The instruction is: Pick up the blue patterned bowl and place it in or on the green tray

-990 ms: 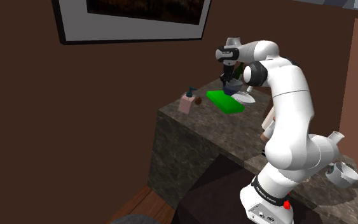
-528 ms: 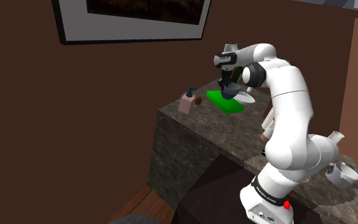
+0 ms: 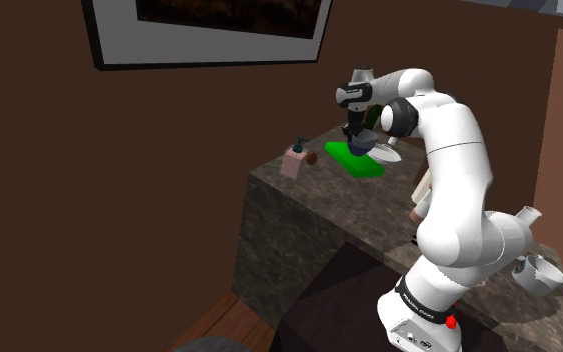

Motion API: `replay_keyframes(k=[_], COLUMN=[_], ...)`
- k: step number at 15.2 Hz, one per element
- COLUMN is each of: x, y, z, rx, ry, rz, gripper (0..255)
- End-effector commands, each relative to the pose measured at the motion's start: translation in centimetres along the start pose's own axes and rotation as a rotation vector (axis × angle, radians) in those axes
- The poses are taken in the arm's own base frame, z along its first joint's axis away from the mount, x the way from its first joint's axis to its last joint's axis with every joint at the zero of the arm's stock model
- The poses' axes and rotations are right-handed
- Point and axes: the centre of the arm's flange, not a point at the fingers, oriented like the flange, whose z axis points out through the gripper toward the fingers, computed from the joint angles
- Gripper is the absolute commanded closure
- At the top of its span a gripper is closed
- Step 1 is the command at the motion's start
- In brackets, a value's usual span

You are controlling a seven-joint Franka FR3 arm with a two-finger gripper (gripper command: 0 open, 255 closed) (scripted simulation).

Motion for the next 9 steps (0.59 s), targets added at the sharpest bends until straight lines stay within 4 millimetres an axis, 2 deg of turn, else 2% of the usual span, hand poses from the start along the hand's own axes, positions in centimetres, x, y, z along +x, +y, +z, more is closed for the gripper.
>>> replay_keyframes(k=[1,6,9], x=[-0.1,-0.1,0.0], y=[0.1,0.0,0.0], z=[0.3,0.3,-3.6], rx=[0.000,0.000,0.000], ry=[-0.004,-0.004,-0.004], rz=[0.001,0.001,0.001], gripper=[0,0,0])
